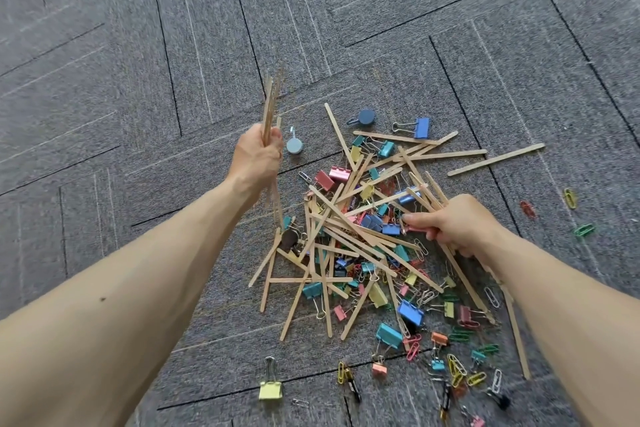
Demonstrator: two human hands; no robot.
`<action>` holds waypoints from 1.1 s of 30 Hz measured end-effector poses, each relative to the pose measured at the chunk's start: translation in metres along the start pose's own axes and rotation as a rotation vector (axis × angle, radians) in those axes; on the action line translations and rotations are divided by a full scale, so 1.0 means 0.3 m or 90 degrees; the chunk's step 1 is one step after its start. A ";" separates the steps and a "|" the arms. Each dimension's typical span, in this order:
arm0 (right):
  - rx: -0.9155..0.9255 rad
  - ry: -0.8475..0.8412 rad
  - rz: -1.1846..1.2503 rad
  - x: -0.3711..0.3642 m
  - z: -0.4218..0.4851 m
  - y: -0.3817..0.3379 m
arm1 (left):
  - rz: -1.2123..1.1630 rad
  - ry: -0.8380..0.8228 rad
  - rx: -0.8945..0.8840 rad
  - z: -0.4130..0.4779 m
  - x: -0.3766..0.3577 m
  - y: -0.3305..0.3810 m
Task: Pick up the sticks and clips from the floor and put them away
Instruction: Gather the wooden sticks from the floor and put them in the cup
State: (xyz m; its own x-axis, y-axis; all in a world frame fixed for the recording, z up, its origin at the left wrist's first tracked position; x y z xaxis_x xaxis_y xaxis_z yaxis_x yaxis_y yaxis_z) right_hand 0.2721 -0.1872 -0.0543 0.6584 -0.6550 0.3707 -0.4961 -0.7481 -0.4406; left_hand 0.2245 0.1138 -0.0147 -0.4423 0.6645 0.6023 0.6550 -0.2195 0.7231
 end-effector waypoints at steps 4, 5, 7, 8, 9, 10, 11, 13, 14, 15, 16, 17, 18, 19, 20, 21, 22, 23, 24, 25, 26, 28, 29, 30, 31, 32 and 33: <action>-0.006 0.002 -0.003 0.000 0.004 0.001 | -0.043 -0.024 0.010 -0.008 -0.004 0.026; -0.005 0.003 -0.003 0.000 0.005 0.001 | -0.060 -0.033 0.020 -0.011 -0.004 0.032; -0.003 0.001 -0.002 0.000 0.004 0.003 | -0.107 -0.060 0.046 -0.023 0.002 0.041; -0.001 -0.002 -0.001 0.000 0.004 0.003 | -0.142 -0.074 0.063 -0.034 0.007 0.045; 0.001 -0.005 0.002 -0.001 0.003 0.003 | -0.186 -0.086 0.083 -0.047 0.010 0.047; 0.001 -0.007 0.004 0.000 0.000 0.002 | -0.229 -0.092 0.101 -0.063 0.012 0.049; 0.001 -0.009 0.006 -0.001 -0.002 0.002 | -0.255 -0.090 0.114 -0.081 0.013 0.049; 0.001 -0.011 0.011 -0.001 -0.007 0.004 | -0.243 -0.083 0.121 -0.121 0.007 0.045; 0.002 -0.013 0.013 -0.001 -0.007 0.006 | -0.219 -0.088 0.118 -0.140 0.001 0.040; 0.005 -0.014 0.013 -0.001 -0.007 0.007 | -0.189 -0.098 0.113 -0.157 -0.006 0.033; 0.008 -0.015 0.012 -0.001 -0.007 0.009 | -0.153 -0.109 0.108 -0.174 -0.013 0.026; 0.009 -0.014 0.013 0.000 -0.007 0.012 | -0.105 -0.118 0.101 -0.187 -0.022 0.016; 0.010 -0.013 0.015 0.000 -0.005 0.015 | -0.046 -0.130 0.093 -0.203 -0.029 0.005; 0.011 -0.011 0.018 -0.001 -0.004 0.018 | 0.023 -0.146 0.086 -0.220 -0.033 -0.010; 0.014 -0.009 0.019 -0.002 -0.004 0.019 | 0.086 -0.166 0.085 -0.239 -0.038 -0.030; 0.018 -0.008 0.021 -0.003 -0.004 0.019 | 0.138 -0.186 0.086 -0.259 -0.043 -0.054; 0.022 -0.007 0.022 -0.004 -0.005 0.020 | 0.181 -0.197 0.086 -0.279 -0.052 -0.077; 0.025 -0.005 0.025 -0.004 -0.003 0.021 | 0.217 -0.193 0.083 -0.297 -0.062 -0.095; 0.026 -0.003 0.026 -0.004 -0.001 0.021 | 0.246 -0.173 0.082 -0.312 -0.074 -0.108; 0.023 -0.001 0.026 -0.004 0.002 0.022 | 0.267 -0.150 0.085 -0.325 -0.085 -0.116; 0.021 0.001 0.025 -0.004 0.004 0.022 | 0.281 -0.131 0.092 -0.335 -0.098 -0.121; 0.019 -0.003 0.023 -0.005 0.006 0.022 | 0.281 -0.113 0.117 -0.348 -0.123 -0.122; 0.017 -0.007 0.023 -0.004 0.007 0.022 | 0.269 -0.111 0.128 -0.351 -0.138 -0.122; 0.015 -0.010 0.026 -0.001 0.006 0.021 | 0.261 -0.113 0.128 -0.353 -0.154 -0.120; 0.011 -0.011 0.028 0.000 0.008 0.021 | 0.263 -0.113 0.107 -0.355 -0.168 -0.116; 0.009 -0.011 0.028 0.000 0.009 0.021 | 0.272 -0.106 0.059 -0.355 -0.176 -0.113; 0.006 -0.008 0.023 -0.001 0.011 0.020 | 0.275 -0.089 -0.008 -0.356 -0.179 -0.104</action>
State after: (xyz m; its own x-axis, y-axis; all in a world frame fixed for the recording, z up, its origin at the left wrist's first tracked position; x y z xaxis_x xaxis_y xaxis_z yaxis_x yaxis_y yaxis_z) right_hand 0.2709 -0.1913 -0.0598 0.6471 -0.6799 0.3450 -0.5137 -0.7232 -0.4617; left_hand 0.1624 0.0087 -0.0334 -0.0431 0.6001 0.7987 0.7533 -0.5056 0.4205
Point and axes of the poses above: each hand's wrist, its own z-axis towards the middle knuckle, its own x-axis out of the back of the hand, y = z × x, the point moved 1 cm from there along z, towards the middle knuckle, and after that the axes turned 9 degrees about y, right-handed, at the moved point
